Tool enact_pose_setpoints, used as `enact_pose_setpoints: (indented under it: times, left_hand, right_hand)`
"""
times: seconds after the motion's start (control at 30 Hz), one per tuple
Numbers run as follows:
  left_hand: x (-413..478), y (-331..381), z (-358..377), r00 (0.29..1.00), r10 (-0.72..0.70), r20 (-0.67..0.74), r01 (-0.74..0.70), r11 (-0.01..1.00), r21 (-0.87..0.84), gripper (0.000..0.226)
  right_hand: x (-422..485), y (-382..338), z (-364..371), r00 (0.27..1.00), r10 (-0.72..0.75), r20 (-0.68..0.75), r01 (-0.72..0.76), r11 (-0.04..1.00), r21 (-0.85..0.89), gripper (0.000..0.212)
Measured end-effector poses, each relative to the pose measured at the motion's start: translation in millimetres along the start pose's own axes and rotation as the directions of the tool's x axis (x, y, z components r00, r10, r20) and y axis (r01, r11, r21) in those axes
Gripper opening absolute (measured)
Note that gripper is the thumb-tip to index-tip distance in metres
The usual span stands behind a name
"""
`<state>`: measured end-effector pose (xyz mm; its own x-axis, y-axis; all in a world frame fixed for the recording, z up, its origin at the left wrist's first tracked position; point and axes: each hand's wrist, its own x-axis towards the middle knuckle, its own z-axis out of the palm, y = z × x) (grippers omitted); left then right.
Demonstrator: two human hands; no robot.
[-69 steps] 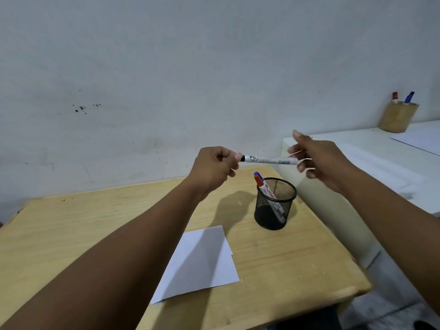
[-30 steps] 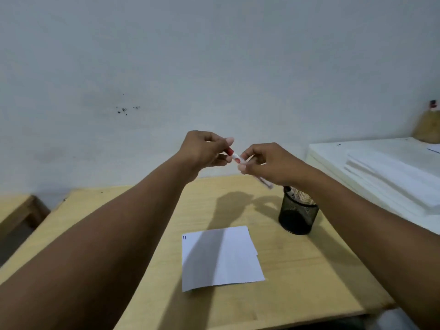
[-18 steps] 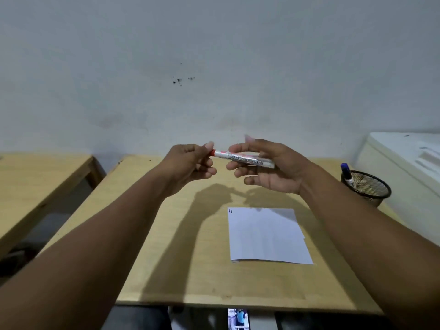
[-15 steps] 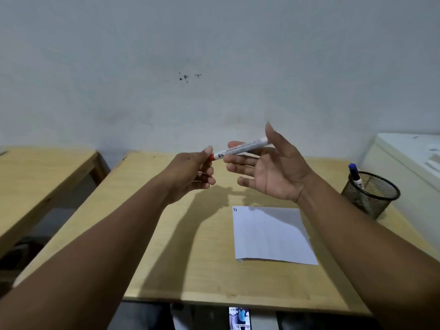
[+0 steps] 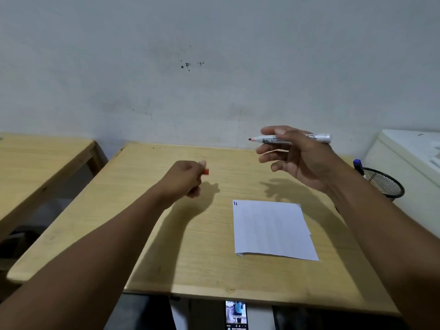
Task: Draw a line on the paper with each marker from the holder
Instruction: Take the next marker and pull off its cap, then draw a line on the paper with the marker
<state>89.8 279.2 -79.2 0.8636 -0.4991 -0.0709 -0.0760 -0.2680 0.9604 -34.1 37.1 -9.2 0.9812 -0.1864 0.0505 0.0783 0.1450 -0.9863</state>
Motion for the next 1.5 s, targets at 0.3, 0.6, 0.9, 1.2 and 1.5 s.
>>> enact_pose_setpoints:
  times: [0.3,0.6,0.9,1.2,1.5]
  left_hand:
    - [7,-36,30,0.965,0.163,0.205,-0.262,0.567,0.781,0.031]
    - [9,-39,41,0.976,0.142,0.165,-0.215,0.527,0.822,0.028]
    - [3,-15,38,0.973,-0.08,0.217,-0.105,0.68,0.726,0.066]
    - [-2,-14,50,0.97,-0.098,0.221,-0.142,0.512,0.847,0.081]
    - [-4,-11,50,0.968,-0.122,0.218,-0.119,0.538,0.834,0.08]
  right_hand:
    - [0,68,11,0.971,0.025,-0.239,-0.082,0.97,-0.23,0.004]
    - [-6,89,17,0.968,0.088,-0.237,-0.132,0.975,-0.178,0.009]
    - [-5,103,22,0.968,0.073,-0.24,-0.121,0.974,-0.192,0.009]
    - [-8,121,26,0.955,0.059,-0.292,-0.134,0.961,-0.243,0.018]
    - [-9,129,25,0.958,-0.013,-0.286,-0.088,0.938,-0.334,0.019]
